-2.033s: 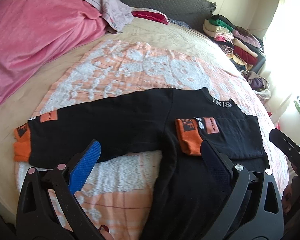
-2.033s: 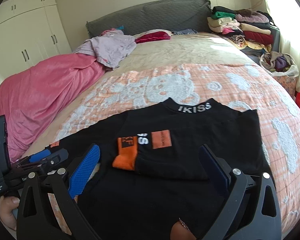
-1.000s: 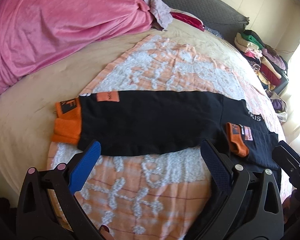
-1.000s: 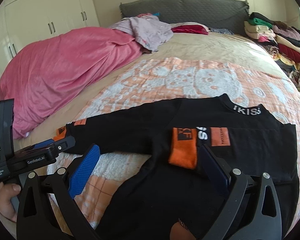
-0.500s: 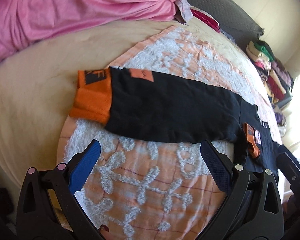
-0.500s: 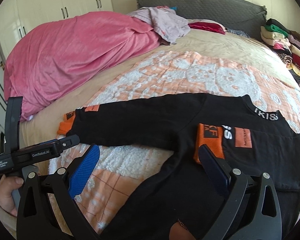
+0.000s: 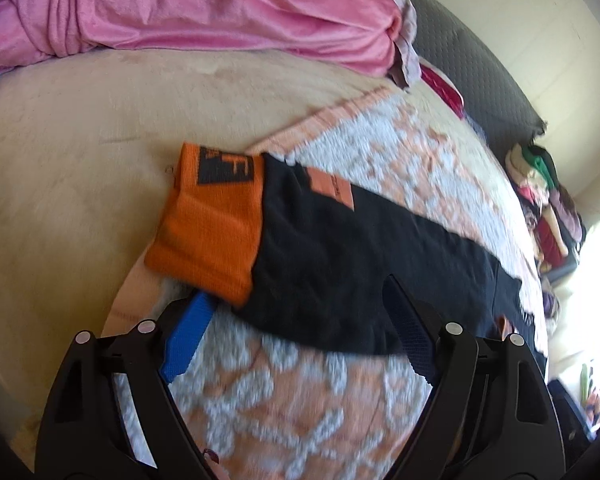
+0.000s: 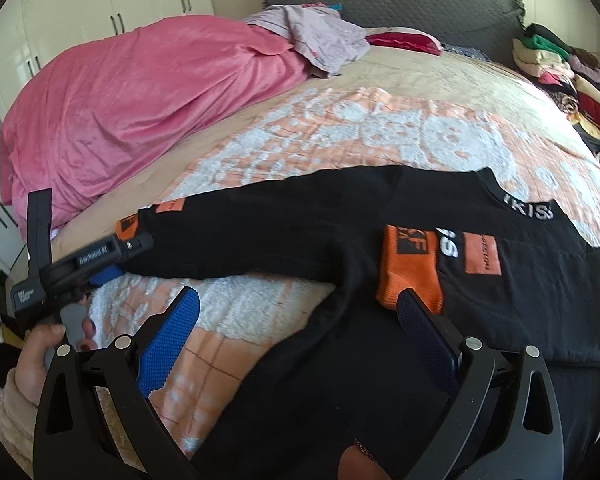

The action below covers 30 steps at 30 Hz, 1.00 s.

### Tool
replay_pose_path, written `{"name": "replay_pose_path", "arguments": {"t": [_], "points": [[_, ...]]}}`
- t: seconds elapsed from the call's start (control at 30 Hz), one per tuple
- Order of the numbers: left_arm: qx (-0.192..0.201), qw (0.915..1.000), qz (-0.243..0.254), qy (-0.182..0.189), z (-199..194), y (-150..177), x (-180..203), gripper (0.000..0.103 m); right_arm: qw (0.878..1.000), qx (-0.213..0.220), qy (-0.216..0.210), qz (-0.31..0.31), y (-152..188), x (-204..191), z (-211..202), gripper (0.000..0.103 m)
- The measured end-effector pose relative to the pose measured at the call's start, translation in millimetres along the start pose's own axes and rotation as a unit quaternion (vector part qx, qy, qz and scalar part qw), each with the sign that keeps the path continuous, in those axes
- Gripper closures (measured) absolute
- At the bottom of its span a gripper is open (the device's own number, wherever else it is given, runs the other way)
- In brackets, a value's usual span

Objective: Fold small clothes
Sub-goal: 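Move the left tool to the other orange cuff and grasp it, then fold the held sleeve across the chest with the left tool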

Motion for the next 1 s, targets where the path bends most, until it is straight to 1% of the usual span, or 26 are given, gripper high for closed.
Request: {"name": "replay_pose_path", "arguments": {"t": [0.07,0.1,0.13,0.17,0.2,0.27,0.3,0.43,0.63,0.8,1.0], "points": [[0.012,0.9999,-0.003,-0.005,4,-6,-1,0.038,1.000,0.000,0.004,0.009,2,7,-1,0.005],[0.014,0.9999,-0.004,-0.008,6,-8,-1,0.040,1.000,0.000,0.007,0.012,3,10,-2,0.005],[0.016,0.9998,-0.004,-0.012,9,-11,-2,0.046,1.000,0.000,0.009,0.015,4,13,-3,0.005],[0.017,0.9997,-0.003,-0.016,10,-13,-2,0.055,1.000,0.000,0.011,0.019,5,16,-4,0.005],[0.019,0.9996,-0.002,-0.021,11,-15,-3,0.062,1.000,-0.001,0.014,0.025,7,21,-5,0.005],[0.022,0.9994,-0.007,-0.027,13,-20,-6,0.089,0.999,-0.003,0.018,0.034,11,28,-5,0.005],[0.024,0.9993,-0.012,-0.025,13,-22,-7,0.092,0.999,-0.004,0.019,0.036,12,30,-6,0.005],[0.032,0.9994,-0.009,-0.010,4,-26,-2,0.093,0.998,-0.009,0.027,0.051,17,44,-7,0.005],[0.058,0.9979,0.019,0.020,-21,-31,29,0.093,0.997,-0.004,0.032,0.077,17,63,-13,0.005],[0.083,0.9939,0.054,0.049,-40,-36,70,0.093,0.994,0.005,0.039,0.100,17,80,-22,0.005],[0.088,0.9865,0.098,0.096,-52,-33,126,0.094,0.990,0.019,0.050,0.129,18,104,-38,0.005]]}}
Point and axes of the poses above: each gripper's, at about its wrist camera, not at the fingertips, and z roughly the way its jaws point, x to its right, y to its underside, the point moved 4 cm from there along z, roughly the way its jaws point, and after that the axes turned 4 degrees about z, right-handed, at the moved point
